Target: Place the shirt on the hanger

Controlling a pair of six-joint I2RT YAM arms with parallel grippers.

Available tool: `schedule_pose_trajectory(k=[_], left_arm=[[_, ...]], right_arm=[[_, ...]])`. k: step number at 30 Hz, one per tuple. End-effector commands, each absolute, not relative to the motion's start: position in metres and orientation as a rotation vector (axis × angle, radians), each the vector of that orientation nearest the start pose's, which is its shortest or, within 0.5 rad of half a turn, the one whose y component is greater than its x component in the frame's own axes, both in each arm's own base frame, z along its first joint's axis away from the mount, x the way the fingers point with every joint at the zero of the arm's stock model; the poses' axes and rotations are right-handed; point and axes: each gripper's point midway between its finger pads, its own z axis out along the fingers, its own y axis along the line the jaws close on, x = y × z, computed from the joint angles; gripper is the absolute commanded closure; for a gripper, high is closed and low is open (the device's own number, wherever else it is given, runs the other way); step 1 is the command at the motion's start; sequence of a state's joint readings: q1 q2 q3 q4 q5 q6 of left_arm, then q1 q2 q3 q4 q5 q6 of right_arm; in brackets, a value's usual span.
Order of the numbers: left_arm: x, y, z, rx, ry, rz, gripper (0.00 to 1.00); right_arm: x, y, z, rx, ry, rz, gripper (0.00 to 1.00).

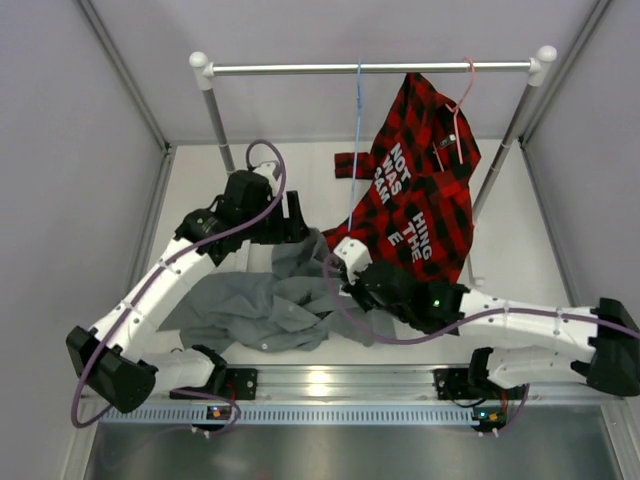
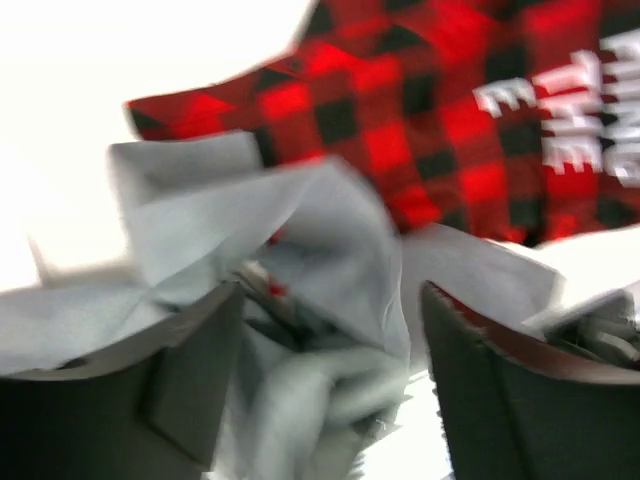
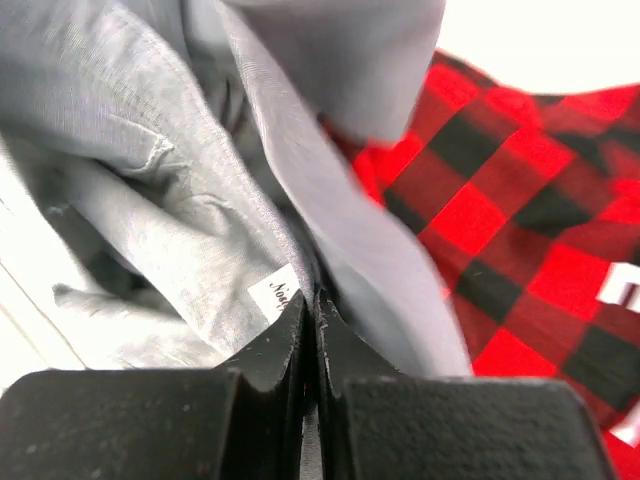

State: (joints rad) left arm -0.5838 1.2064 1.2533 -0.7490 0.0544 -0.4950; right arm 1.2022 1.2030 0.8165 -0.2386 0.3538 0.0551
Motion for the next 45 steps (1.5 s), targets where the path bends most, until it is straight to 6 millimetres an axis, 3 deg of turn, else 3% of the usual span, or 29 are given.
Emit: schedule_pose_trajectory(k=[1, 6, 8, 13, 15, 17, 18, 20, 26, 35, 37, 40, 42, 45], left_arm=[[0.284, -0.191, 0.256, 0.047, 2.303, -0.561, 0.21], [0.273, -0.165, 0.311, -0.046, 2.119, -0.554, 0.17], [0.260, -0.165, 0.328, -0.054, 2.071, -0.626, 0.16], [0.214, -0.197, 0.352, 0.140, 2.010, -0.945, 0.18], [0.190, -0.198, 0.366, 0.225, 1.929, -1.028, 0.19], [0.176, -0.196, 0.371, 0.283, 1.865, -1.062, 0.19], [0.172, -0.196, 0.369, 0.313, 1.853, -1.059, 0.20], [0.168, -0.193, 0.358, 0.339, 1.853, -1.044, 0.23], [0.182, -0.168, 0.345, 0.226, 1.836, -0.878, 0.34], [0.177, -0.188, 0.319, 0.245, 1.937, -0.991, 0.33], [0.185, -0.187, 0.306, 0.206, 1.977, -0.952, 0.34], [0.192, -0.186, 0.284, 0.161, 2.037, -0.906, 0.39], [0.193, -0.187, 0.273, 0.137, 2.069, -0.886, 0.55], [0.201, -0.185, 0.249, 0.079, 2.124, -0.800, 0.64]], right_arm=[[0.184, 0.305, 0.235, -0.761, 1.775, 0.498, 1.00], [0.170, 0.291, 0.301, -0.669, 1.652, 0.664, 1.00], [0.168, 0.289, 0.314, -0.667, 1.630, 0.681, 1.00], [0.178, 0.289, 0.337, -0.646, 1.653, 0.612, 1.00], [0.179, 0.295, 0.352, -0.644, 1.646, 0.624, 1.00], [0.182, 0.300, 0.349, -0.667, 1.675, 0.597, 1.00], [0.183, 0.302, 0.361, -0.656, 1.668, 0.598, 1.00], [0.186, 0.310, 0.365, -0.674, 1.702, 0.578, 1.00], [0.198, 0.328, 0.362, -0.652, 1.822, 0.500, 1.00], [0.216, 0.351, 0.365, -0.628, 1.876, 0.414, 1.00], [0.218, 0.356, 0.367, -0.625, 1.874, 0.415, 1.00], [0.224, 0.360, 0.370, -0.606, 1.870, 0.402, 1.00], [0.230, 0.362, 0.372, -0.581, 1.872, 0.386, 1.00], [0.238, 0.364, 0.370, -0.563, 1.879, 0.359, 1.00]])
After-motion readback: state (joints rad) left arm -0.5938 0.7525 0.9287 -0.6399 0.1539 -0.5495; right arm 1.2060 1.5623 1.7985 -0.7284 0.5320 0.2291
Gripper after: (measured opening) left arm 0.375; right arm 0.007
